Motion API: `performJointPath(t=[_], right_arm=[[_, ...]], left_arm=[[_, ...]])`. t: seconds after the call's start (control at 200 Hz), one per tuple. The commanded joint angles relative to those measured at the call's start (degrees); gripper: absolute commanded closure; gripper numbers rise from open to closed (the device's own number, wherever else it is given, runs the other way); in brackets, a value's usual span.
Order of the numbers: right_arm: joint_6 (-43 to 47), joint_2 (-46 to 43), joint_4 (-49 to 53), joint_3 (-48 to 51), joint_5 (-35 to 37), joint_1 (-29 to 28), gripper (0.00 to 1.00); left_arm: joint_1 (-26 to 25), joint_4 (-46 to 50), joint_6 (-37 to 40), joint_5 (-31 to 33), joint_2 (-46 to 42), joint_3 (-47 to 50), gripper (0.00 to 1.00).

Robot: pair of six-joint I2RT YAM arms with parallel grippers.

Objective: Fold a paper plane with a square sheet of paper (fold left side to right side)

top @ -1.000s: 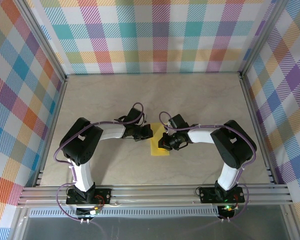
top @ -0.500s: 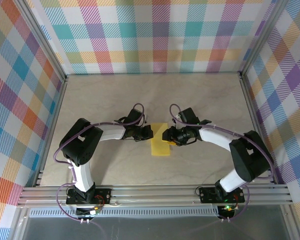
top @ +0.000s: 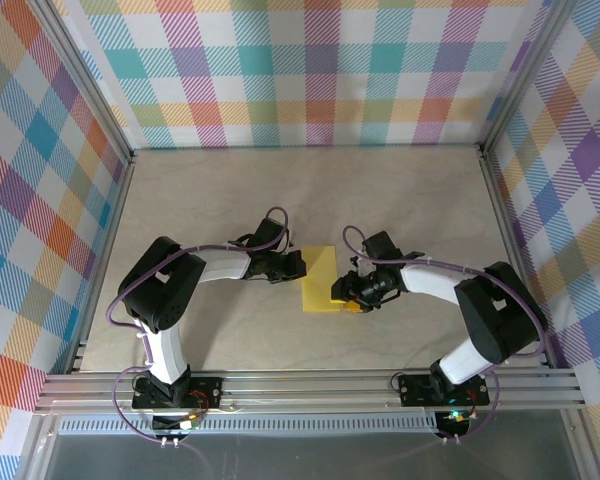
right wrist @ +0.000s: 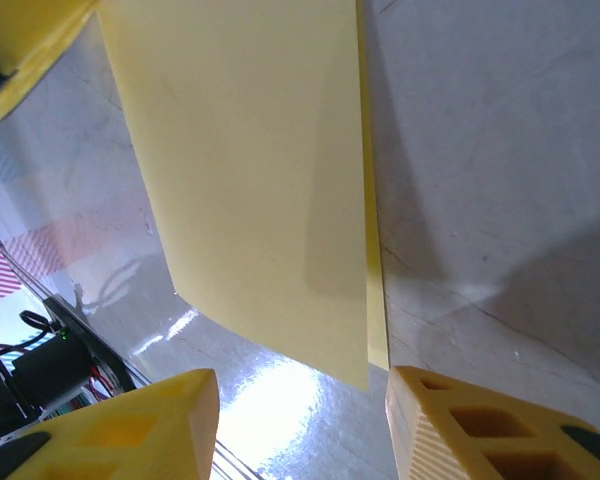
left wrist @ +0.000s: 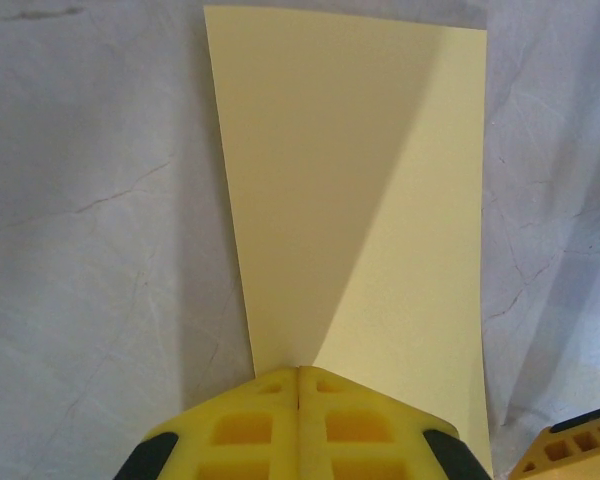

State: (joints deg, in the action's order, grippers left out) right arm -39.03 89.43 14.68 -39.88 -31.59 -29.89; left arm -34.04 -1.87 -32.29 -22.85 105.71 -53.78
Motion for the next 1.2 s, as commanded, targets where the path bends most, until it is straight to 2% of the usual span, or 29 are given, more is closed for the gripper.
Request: performJointPath(t=[0.0, 0.515, 0.75, 1.195], right_arm=[[-1.01, 2.26, -2.12, -0.19, -1.93, -0.7, 0.52], [-1.48, 2.35, -4.48, -1.67, 0.03, -0.9, 0.64], [-1.98, 3.35, -8.8, -2.25, -1.71, 0.79, 0.65], [1.84, 9.94, -9.21, -8.17, -2.49, 4.87, 0.7]], left_arm=[[-0.67, 3.9, 0.66, 1.06, -0.24, 1.79, 1.0], [-0.67, 4.68, 0.93, 1.23, -0.78, 1.86, 1.0], [-0.67, 4.69, 1.02, 0.99, -0.89, 1.75, 1.0], [-0.67, 3.95, 0.92, 0.79, -1.25, 2.41, 1.0]])
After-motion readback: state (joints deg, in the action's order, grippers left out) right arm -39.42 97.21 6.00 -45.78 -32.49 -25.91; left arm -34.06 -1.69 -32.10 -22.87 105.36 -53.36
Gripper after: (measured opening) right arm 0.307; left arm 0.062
